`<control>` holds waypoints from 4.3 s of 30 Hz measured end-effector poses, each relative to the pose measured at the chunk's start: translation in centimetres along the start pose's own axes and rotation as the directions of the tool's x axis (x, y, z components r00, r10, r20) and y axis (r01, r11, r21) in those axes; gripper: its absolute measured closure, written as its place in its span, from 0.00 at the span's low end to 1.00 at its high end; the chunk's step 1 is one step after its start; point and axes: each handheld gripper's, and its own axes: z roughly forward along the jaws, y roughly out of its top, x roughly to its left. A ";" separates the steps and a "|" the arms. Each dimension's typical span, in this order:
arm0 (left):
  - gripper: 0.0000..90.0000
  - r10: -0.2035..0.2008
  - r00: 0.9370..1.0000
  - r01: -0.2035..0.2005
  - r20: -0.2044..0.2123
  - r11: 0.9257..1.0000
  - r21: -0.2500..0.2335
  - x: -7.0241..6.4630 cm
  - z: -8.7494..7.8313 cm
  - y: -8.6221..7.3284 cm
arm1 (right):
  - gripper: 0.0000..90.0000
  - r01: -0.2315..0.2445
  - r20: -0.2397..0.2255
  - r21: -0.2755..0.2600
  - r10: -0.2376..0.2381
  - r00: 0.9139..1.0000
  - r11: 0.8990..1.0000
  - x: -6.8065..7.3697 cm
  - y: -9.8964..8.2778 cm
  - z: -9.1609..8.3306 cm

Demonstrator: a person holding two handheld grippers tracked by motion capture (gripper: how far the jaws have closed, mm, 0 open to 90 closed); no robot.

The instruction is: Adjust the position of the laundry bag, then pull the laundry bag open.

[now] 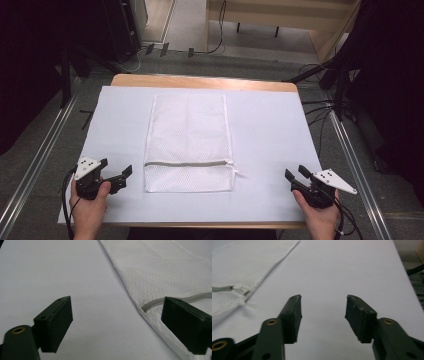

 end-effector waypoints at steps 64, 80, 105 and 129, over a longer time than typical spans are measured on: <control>0.15 0.009 0.999 -0.009 0.038 1.000 0.020 -1.0 0.6 0.0 | 1.00 0.080 -0.073 0.263 -0.062 0.995 0.962 8.6 2.9 10.6; 0.16 0.020 0.998 -0.022 0.052 1.000 0.022 -1.6 0.8 0.0 | 0.63 0.045 -0.079 0.150 -0.033 0.996 0.988 5.3 1.6 4.6; 0.17 0.106 0.972 -0.119 0.210 0.992 0.050 -8.5 2.3 -0.5 | 0.60 0.077 -0.170 0.231 -0.038 0.985 0.970 6.9 -0.8 3.7; 0.23 0.189 0.934 -0.217 0.305 0.974 0.062 -14.3 3.6 -0.7 | 0.77 0.135 -0.030 0.228 -0.131 0.991 0.964 10.0 -1.7 4.9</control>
